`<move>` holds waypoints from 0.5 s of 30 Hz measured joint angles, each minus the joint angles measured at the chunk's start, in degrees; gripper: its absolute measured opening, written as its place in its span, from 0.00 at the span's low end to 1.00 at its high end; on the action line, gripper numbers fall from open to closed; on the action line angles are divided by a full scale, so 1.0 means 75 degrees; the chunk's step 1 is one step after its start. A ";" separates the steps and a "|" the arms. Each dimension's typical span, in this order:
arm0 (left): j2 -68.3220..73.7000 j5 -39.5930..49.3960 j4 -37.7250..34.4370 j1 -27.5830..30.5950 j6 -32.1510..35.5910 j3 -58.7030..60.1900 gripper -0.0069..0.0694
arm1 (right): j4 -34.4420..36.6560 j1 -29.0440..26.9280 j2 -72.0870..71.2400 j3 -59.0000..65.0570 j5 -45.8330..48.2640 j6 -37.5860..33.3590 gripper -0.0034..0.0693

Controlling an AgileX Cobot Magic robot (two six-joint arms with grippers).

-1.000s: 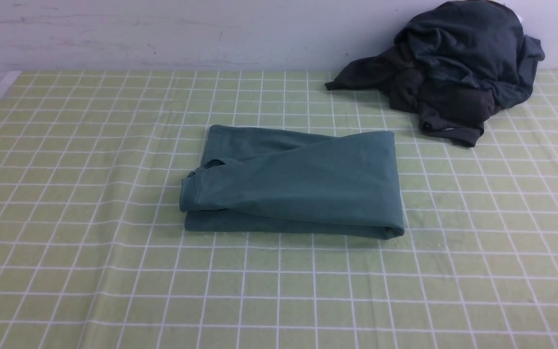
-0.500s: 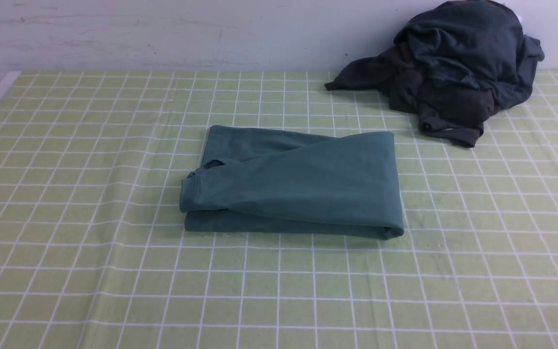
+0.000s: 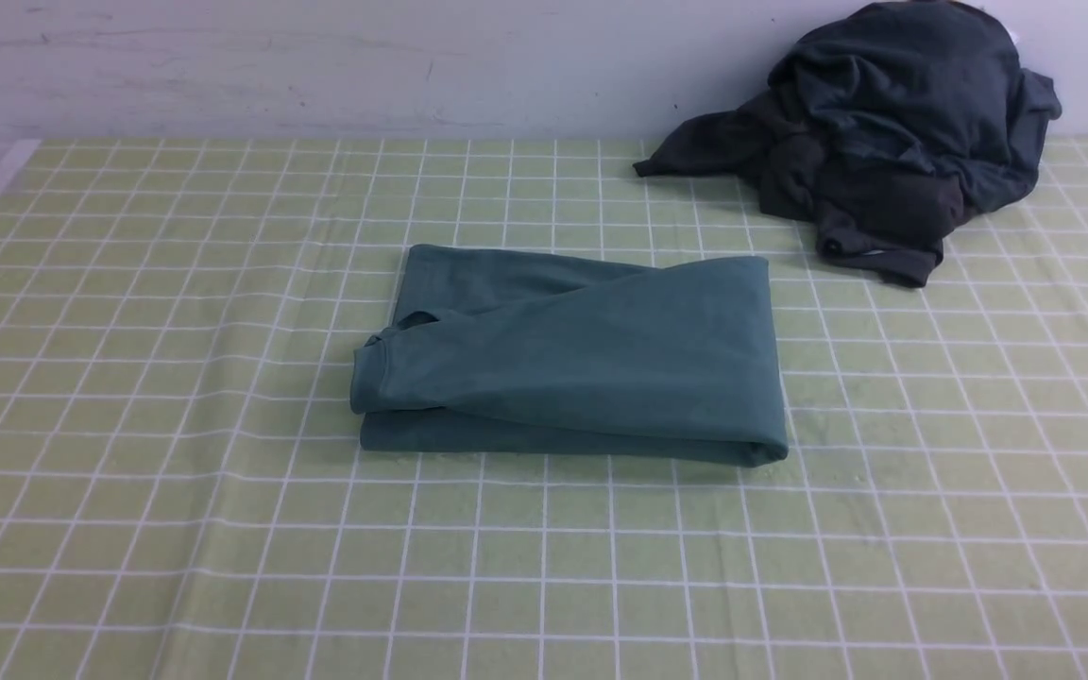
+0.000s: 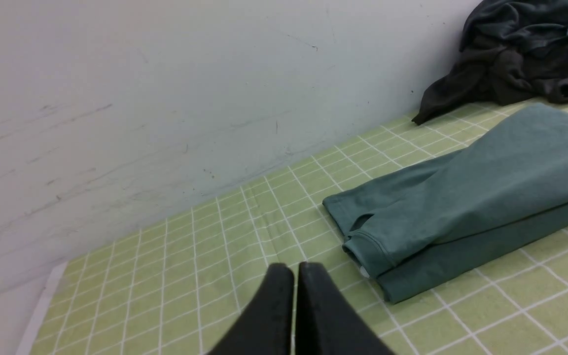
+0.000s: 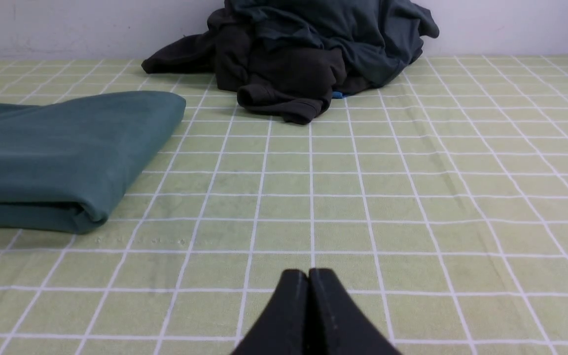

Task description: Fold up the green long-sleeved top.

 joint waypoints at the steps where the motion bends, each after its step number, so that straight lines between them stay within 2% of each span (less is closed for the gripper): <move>1: -0.0066 -0.0051 0.0000 0.0018 0.0000 0.0110 0.09 | 0.0000 0.0000 0.0000 0.0000 0.0000 0.0000 0.03; 5: -0.0227 -0.0377 0.0215 0.0396 0.0007 0.0574 0.09 | 0.0000 0.0000 0.0000 0.0000 0.0006 0.0000 0.03; 6: -0.0227 -0.0841 0.0427 0.0749 -0.0076 0.0873 0.09 | 0.0000 -0.0003 0.0000 0.0000 0.0006 0.0000 0.03; 8: -0.0227 -0.1347 0.0472 0.1057 -0.0303 0.1186 0.09 | 0.0000 -0.0009 0.0000 0.0000 0.0006 0.0000 0.03; 10: -0.0227 -0.2011 0.0488 0.1512 -0.0956 0.1623 0.09 | 0.0000 -0.0009 0.0000 0.0000 0.0006 0.0000 0.03; 15: -0.0227 -0.1230 0.0521 0.1612 -0.1903 0.1687 0.09 | 0.0000 -0.0009 0.0000 0.0000 0.0015 0.0007 0.03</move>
